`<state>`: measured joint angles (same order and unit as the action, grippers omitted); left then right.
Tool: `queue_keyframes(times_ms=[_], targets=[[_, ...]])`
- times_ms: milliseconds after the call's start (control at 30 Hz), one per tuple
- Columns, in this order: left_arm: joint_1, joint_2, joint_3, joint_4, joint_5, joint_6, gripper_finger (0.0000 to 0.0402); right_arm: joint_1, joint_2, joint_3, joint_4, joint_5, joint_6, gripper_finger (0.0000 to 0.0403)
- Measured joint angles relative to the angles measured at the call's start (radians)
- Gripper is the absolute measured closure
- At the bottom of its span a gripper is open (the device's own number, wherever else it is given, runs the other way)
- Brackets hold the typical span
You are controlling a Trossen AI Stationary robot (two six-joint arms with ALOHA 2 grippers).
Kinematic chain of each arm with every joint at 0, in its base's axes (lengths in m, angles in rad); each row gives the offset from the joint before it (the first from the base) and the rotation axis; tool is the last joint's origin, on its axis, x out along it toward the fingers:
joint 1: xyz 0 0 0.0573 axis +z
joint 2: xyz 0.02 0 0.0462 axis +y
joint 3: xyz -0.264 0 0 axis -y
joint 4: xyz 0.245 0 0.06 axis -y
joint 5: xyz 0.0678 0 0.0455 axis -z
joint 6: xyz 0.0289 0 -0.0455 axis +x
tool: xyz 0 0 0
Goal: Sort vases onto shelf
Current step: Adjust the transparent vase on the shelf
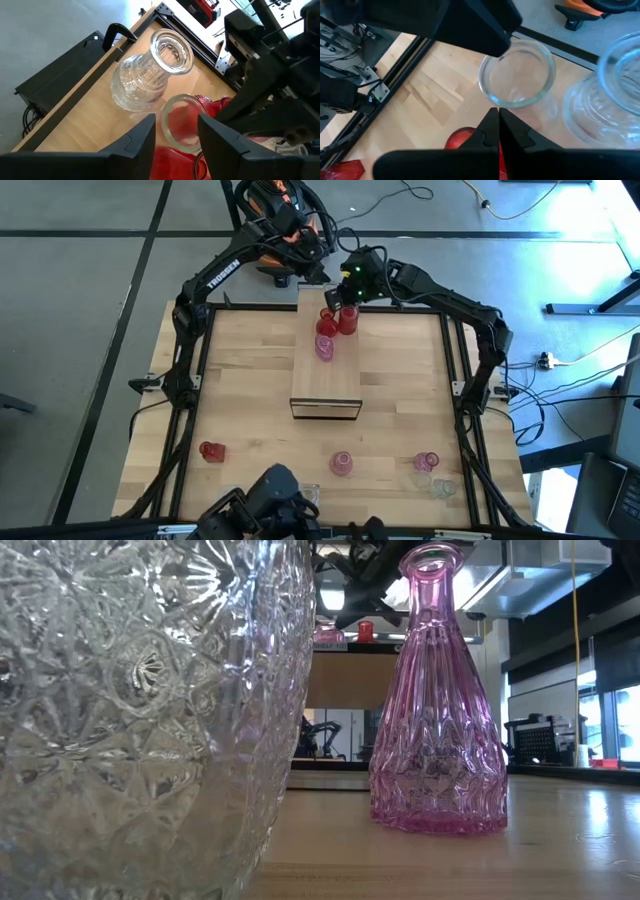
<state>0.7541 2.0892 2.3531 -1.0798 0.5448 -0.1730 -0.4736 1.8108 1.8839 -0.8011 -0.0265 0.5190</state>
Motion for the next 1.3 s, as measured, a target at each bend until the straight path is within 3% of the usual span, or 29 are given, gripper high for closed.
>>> queue_keyframes(times_ms=[1300], targets=[[0.048, 0.0, 0.0, 0.019, -0.002, 0.039, 0.0262, -0.031, 0.036, 0.0, 0.148, 0.037, -0.002, 0.0402]])
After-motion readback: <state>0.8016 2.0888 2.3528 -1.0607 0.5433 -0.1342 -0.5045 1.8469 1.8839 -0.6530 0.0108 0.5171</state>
